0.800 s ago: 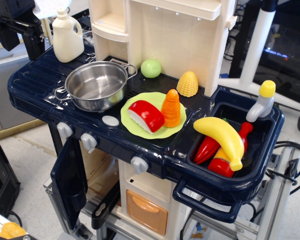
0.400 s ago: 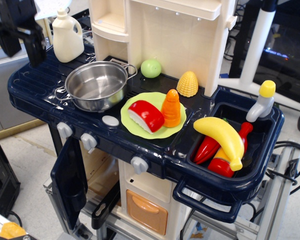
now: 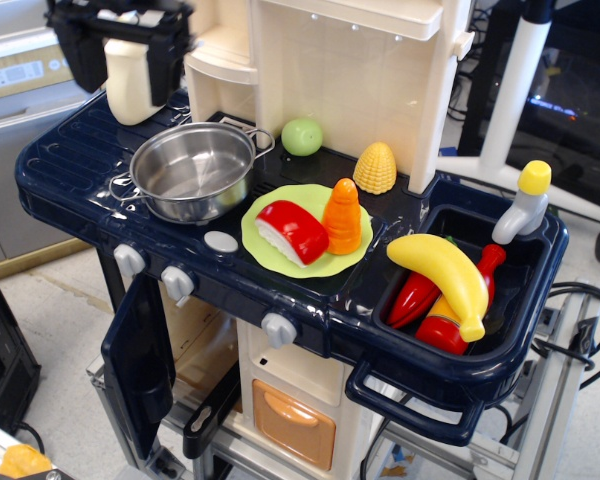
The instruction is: Put banana in pot or pan
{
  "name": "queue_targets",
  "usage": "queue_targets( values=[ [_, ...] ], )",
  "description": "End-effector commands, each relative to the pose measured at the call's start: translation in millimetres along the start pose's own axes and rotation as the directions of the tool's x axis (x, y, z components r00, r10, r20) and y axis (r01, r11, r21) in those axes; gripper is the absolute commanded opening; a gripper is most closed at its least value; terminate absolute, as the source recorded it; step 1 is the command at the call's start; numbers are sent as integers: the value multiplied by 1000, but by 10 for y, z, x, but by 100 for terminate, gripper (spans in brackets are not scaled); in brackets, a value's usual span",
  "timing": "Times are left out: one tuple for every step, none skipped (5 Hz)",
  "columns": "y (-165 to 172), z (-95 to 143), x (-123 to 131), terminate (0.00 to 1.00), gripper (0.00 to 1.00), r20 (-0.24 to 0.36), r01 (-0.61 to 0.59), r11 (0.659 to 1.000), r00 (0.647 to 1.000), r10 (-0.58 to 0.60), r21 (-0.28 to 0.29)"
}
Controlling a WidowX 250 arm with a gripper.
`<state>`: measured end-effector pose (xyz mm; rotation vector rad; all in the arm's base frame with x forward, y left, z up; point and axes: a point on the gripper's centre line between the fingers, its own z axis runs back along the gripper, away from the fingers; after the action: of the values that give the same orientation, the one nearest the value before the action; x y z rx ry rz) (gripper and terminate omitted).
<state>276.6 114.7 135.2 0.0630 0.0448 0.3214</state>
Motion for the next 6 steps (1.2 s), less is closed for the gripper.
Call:
queue_targets(
  values=[
    [-856,452,-186,0,100,69,-158,986,986,154,56],
    [-1349,345,-267,0,100,123,-271,962,955,270,-6],
    [-1808,300,-282,0,100,135,-323,946,938,320,6],
    [-2177,126,-207,0,100,173,-379,925,911,375,-11],
    [-2457,-49,-150,0,100,186,-442,896,885,427,45],
    [-2458,-421,-122,0,100,149,-564,825,813,562,-38]
  ],
)
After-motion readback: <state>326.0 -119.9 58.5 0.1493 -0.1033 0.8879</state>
